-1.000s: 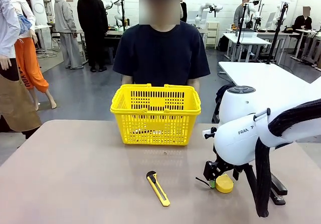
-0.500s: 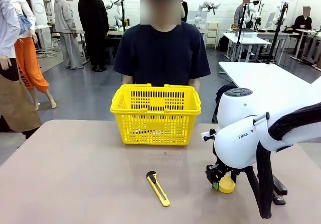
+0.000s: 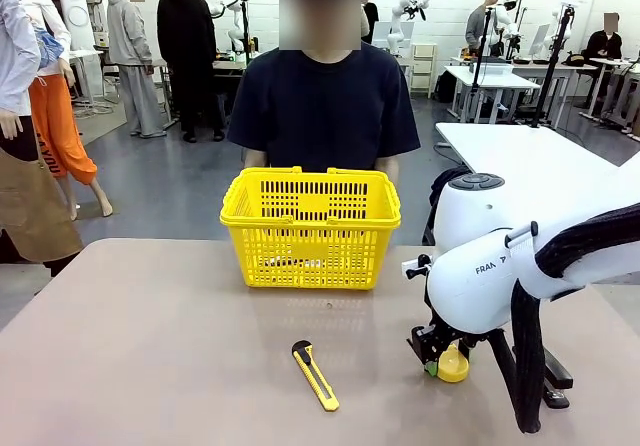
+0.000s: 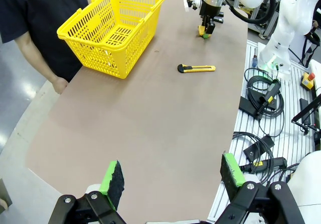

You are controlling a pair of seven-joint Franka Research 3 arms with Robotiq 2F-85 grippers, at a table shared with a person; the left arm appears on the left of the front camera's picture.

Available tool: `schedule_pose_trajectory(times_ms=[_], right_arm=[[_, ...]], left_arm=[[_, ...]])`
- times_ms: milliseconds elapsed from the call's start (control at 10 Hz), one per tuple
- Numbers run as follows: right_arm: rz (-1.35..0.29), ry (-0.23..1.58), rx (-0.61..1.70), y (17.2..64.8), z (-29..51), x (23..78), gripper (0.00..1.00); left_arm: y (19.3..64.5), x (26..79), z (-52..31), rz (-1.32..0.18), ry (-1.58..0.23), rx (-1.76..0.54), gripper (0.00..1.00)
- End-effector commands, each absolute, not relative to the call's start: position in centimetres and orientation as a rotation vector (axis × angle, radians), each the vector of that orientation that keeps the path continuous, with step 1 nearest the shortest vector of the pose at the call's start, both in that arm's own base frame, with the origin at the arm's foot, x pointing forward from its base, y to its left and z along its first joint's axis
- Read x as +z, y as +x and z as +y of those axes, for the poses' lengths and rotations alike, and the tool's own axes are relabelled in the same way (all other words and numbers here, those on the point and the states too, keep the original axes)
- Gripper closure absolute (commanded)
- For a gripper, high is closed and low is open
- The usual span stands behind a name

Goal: Place the items the person wants into the basket.
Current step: Pick up the item the person points to and place it in the Market Basket.

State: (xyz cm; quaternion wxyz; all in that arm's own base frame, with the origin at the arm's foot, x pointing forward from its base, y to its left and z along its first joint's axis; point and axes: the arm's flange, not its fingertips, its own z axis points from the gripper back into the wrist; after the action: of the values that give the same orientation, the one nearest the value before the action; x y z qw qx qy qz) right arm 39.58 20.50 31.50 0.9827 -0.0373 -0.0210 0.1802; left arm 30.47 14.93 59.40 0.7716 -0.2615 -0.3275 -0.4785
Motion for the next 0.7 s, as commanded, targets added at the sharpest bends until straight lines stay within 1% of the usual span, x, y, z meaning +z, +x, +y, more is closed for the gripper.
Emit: schedule_pose_trajectory(times_ms=[0, 200, 300, 500, 600], right_arm=[[-0.065, -0.028, 0.328, 37.6, 20.0, 38.7, 1.00], [-0.105, 0.033, 0.316, 35.7, 19.7, 48.5, 1.00], [-0.117, 0.036, 0.292, 34.9, 19.7, 51.7, 1.00], [-0.108, 0.052, 0.278, 33.7, 20.1, 56.7, 1.00], [-0.105, 0.048, 0.274, 33.7, 20.2, 57.4, 1.00]], left_arm=[[30.4, 59.5, 15.1, -0.730, -0.579, -1.048, 0.00], [30.4, 59.5, 15.1, -0.730, -0.579, -1.048, 0.00], [30.4, 59.5, 15.1, -0.730, -0.579, -1.048, 0.00], [30.4, 59.5, 15.1, -0.730, -0.579, -1.048, 0.00], [30.4, 59.5, 15.1, -0.730, -0.579, -1.048, 0.00]])
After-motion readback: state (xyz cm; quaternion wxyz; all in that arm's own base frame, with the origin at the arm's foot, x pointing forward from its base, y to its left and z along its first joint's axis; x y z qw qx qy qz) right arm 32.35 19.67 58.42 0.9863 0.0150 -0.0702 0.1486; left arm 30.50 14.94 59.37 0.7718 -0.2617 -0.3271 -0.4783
